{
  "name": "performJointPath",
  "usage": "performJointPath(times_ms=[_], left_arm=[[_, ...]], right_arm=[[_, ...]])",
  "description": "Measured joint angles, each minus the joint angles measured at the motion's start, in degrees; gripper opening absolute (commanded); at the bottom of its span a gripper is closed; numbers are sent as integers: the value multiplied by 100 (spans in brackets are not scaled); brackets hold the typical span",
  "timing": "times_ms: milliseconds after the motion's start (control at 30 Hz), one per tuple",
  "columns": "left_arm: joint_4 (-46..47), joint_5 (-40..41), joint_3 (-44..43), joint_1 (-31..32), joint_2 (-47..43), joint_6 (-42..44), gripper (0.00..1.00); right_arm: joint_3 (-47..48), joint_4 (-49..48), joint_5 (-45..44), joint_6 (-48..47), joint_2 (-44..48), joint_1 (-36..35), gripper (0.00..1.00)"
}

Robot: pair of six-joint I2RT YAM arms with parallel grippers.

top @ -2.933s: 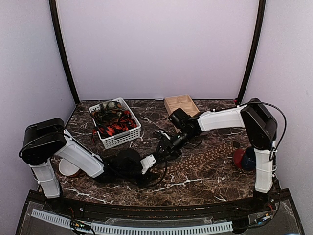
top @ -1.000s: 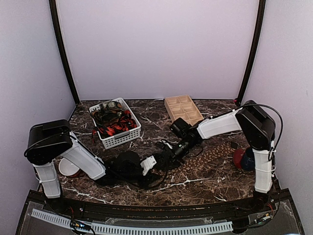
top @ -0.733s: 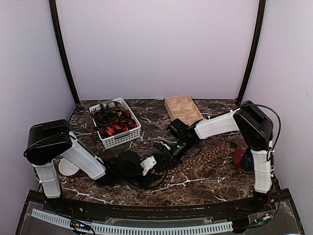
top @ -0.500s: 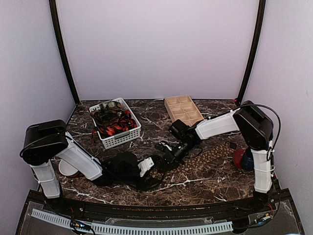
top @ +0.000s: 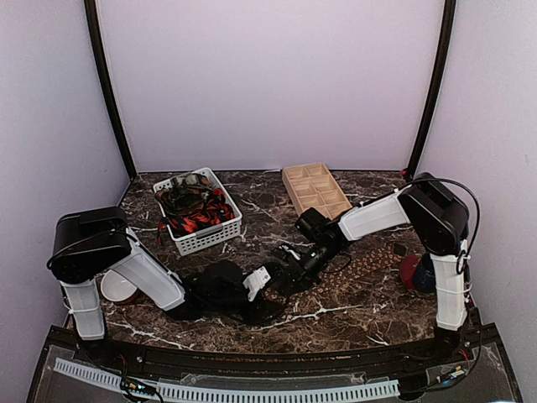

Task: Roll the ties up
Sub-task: Roll the tie at the center of the board.

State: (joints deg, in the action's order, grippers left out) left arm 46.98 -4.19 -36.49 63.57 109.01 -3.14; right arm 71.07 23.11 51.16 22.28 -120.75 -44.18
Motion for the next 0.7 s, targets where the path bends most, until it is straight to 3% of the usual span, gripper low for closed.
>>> performJointPath(times_ms=[167, 267, 533, 700], left_arm=[[-133, 232, -98, -2, 44, 0, 30], [-234, 326, -81, 4, -17, 125, 30], [-549, 389, -35, 9, -199, 396, 31], [-660, 393, -85, 9, -212, 450, 32]], right_arm=[[-7, 46, -35, 90, 114, 48, 37], [0, 129, -83, 151, 304, 96, 44], [400, 490, 166, 219, 350, 35, 46], [511, 656, 229, 116, 238, -127, 36]])
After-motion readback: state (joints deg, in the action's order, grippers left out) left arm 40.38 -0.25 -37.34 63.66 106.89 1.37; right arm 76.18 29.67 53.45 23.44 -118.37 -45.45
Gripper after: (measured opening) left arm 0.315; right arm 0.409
